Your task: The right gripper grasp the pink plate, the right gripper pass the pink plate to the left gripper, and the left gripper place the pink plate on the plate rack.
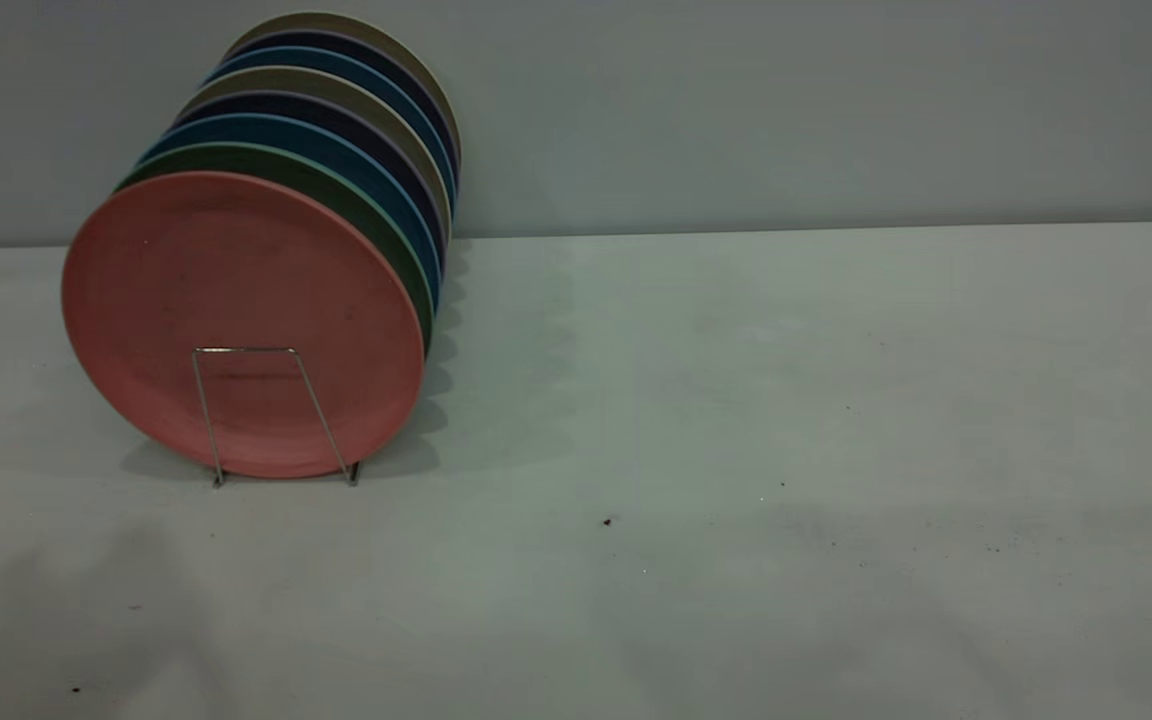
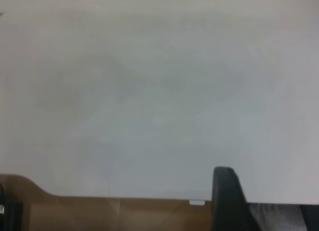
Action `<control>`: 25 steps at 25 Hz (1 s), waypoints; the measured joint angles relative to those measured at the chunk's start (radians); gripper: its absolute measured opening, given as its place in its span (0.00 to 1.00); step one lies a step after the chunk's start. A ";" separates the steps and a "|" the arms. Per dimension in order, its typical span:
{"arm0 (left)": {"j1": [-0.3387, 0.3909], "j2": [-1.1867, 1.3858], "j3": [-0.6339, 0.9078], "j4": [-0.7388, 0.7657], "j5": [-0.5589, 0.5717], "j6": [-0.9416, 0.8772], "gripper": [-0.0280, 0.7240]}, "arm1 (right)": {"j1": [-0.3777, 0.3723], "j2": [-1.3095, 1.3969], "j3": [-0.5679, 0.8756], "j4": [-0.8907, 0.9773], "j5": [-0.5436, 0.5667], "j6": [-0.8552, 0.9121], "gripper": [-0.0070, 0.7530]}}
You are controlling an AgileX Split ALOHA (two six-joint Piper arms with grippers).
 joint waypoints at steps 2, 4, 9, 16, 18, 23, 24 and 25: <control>0.000 -0.043 0.000 0.008 0.094 -0.092 0.55 | 0.045 0.000 0.000 -0.024 -0.001 0.029 0.60; 0.000 -0.085 0.001 0.017 0.119 -0.176 0.55 | 0.087 0.000 0.000 -0.042 -0.002 0.052 0.60; 0.000 -0.184 0.012 0.049 0.119 -0.359 0.55 | 0.176 0.000 0.000 -0.058 -0.002 0.076 0.60; 0.000 -0.388 0.253 0.098 0.119 -0.465 0.55 | 0.223 0.000 0.000 -0.059 -0.002 0.077 0.60; 0.000 -0.454 0.358 0.112 0.119 -0.504 0.55 | 0.223 0.000 0.000 -0.060 -0.002 0.077 0.60; 0.000 -0.632 0.611 0.158 0.105 -0.604 0.55 | 0.223 0.000 0.000 -0.060 -0.002 0.077 0.60; 0.000 -0.659 0.652 0.172 0.094 -0.622 0.55 | 0.223 0.000 0.000 -0.056 -0.002 0.078 0.60; 0.000 -0.692 0.682 0.192 0.082 -0.638 0.55 | 0.223 0.000 0.000 -0.048 -0.003 0.078 0.60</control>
